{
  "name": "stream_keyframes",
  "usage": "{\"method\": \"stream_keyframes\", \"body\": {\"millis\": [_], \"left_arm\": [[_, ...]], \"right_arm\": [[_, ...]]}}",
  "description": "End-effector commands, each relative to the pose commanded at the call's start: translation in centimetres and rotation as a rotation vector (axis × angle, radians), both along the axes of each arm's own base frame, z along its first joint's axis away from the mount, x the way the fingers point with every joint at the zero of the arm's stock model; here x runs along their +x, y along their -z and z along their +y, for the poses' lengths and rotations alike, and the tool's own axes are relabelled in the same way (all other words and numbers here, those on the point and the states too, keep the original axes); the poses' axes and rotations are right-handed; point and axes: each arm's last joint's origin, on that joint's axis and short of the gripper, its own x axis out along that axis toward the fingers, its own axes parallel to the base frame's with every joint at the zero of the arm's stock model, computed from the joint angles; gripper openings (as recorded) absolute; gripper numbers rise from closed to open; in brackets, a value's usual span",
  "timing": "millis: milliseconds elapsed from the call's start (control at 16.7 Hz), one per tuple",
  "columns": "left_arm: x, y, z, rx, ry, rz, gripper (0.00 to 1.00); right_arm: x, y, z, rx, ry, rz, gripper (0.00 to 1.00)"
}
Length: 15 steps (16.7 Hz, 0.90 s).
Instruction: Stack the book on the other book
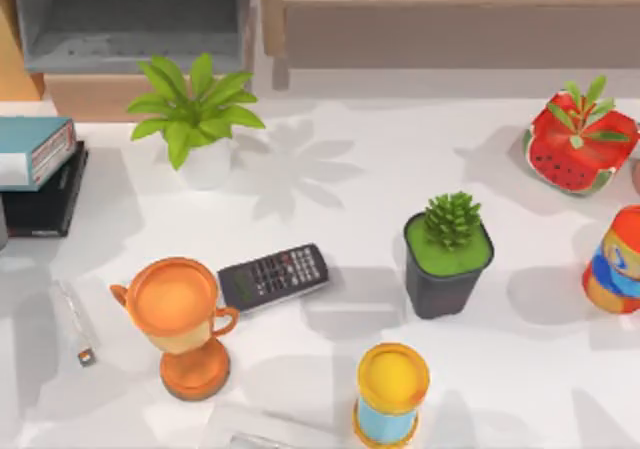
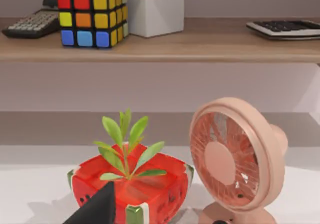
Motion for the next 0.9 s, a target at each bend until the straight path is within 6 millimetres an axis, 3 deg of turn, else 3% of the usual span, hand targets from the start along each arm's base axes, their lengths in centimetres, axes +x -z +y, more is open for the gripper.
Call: {"method": "stream_keyframes", "body": {"millis": [720, 900], "left_arm": [[0.00, 0.00, 0.00, 0.000, 0.000, 0.000, 0.98], [0.00, 0.00, 0.00, 0.000, 0.000, 0.000, 1.00]], "right_arm": [[0.00, 0.00, 0.00, 0.000, 0.000, 0.000, 1.00], [0.00, 0.00, 0.00, 0.000, 0.000, 0.000, 1.00]]}}
